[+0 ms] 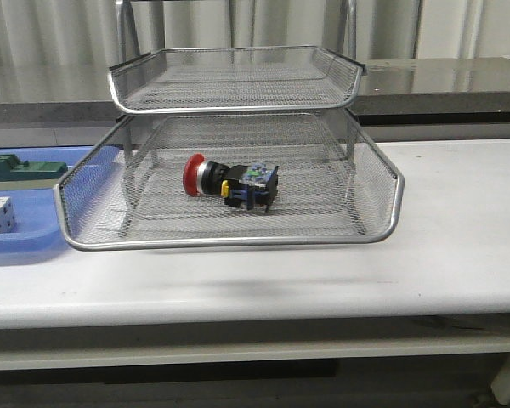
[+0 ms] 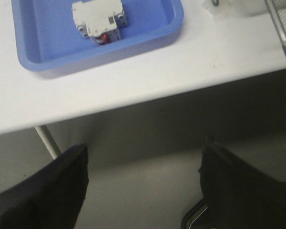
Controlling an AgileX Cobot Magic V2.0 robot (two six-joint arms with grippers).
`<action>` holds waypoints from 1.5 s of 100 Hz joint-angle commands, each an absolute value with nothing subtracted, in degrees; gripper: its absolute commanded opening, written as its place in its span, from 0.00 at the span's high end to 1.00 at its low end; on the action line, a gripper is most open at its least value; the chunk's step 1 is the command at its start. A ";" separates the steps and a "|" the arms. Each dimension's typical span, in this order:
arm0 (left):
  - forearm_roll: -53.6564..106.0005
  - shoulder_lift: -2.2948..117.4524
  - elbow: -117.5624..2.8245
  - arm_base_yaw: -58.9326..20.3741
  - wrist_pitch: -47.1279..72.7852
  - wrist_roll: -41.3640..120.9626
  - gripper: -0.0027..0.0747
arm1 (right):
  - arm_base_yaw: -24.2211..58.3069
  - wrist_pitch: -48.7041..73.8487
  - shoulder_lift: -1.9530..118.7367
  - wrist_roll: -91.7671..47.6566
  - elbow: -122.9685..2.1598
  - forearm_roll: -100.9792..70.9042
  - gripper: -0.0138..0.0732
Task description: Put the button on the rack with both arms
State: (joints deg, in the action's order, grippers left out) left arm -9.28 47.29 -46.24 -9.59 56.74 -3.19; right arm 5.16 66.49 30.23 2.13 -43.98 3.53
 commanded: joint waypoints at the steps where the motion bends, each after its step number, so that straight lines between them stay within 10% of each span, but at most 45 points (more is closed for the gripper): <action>1: -9.90 42.57 -43.21 -9.60 52.93 -6.16 0.34 | 5.02 63.73 30.47 2.14 -45.88 4.06 0.92; 41: -7.24 24.09 -32.33 -9.60 54.12 -8.17 0.38 | 5.02 63.73 30.47 2.14 -45.88 4.06 0.92; 76: -7.24 20.99 -32.33 -9.60 54.74 -8.17 0.99 | 5.02 63.73 30.47 2.14 -45.88 4.06 0.92; 150: -6.77 20.99 -32.33 -9.60 54.48 -8.17 0.99 | 5.02 60.14 30.47 2.14 -45.88 2.89 0.92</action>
